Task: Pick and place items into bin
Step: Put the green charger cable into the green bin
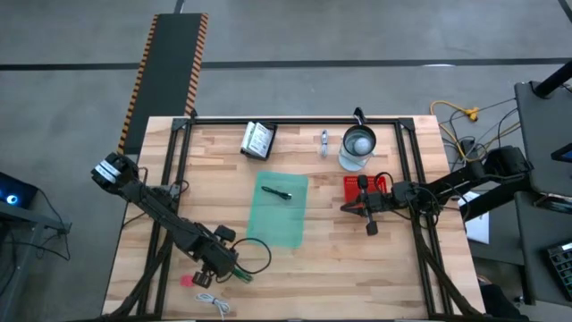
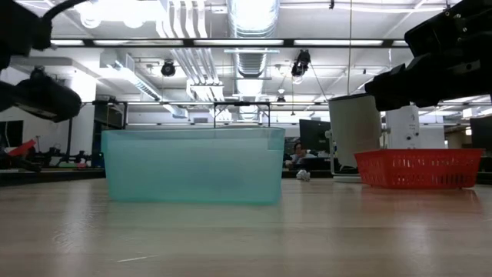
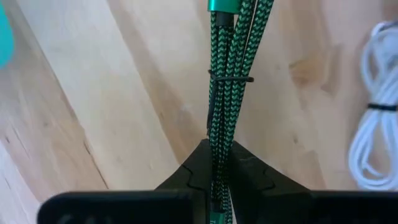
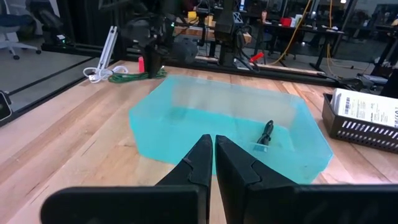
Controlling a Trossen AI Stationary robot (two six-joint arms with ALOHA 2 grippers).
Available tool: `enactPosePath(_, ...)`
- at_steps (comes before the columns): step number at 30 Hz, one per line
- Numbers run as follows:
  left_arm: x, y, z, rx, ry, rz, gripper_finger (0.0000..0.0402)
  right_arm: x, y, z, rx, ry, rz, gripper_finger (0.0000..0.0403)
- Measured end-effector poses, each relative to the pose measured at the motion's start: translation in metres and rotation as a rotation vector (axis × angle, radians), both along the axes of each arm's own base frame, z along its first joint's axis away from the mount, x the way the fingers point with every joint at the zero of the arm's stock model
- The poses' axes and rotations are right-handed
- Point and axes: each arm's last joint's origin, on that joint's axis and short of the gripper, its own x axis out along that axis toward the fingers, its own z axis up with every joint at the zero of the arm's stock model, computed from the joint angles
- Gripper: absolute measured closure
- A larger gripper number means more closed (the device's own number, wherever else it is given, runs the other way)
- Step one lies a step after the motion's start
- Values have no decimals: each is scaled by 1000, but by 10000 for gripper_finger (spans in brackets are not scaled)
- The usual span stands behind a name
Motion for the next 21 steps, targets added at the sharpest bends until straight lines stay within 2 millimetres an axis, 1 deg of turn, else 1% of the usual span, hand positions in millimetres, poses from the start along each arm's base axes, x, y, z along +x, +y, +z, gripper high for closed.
enactPosePath(5, 1, -1, 5, -16, -39, -16, 386, 0, 0, 0, 0, 4, 0, 394)
enactPosePath(8, 9, -5, 11, -15, -161, -26, 386, 0, 0, 0, 0, 5, 0, 394)
enactPosePath(11, 13, -7, 15, -27, -229, -71, 386, 0, 0, 0, -1, 5, 0, 394)
enactPosePath(14, 15, -9, 16, -33, -262, -104, 386, 0, 0, 0, -1, 5, 0, 394)
enactPosePath(21, 18, -11, 19, -50, -302, -118, 386, 0, 0, -1, -4, 7, 0, 394)
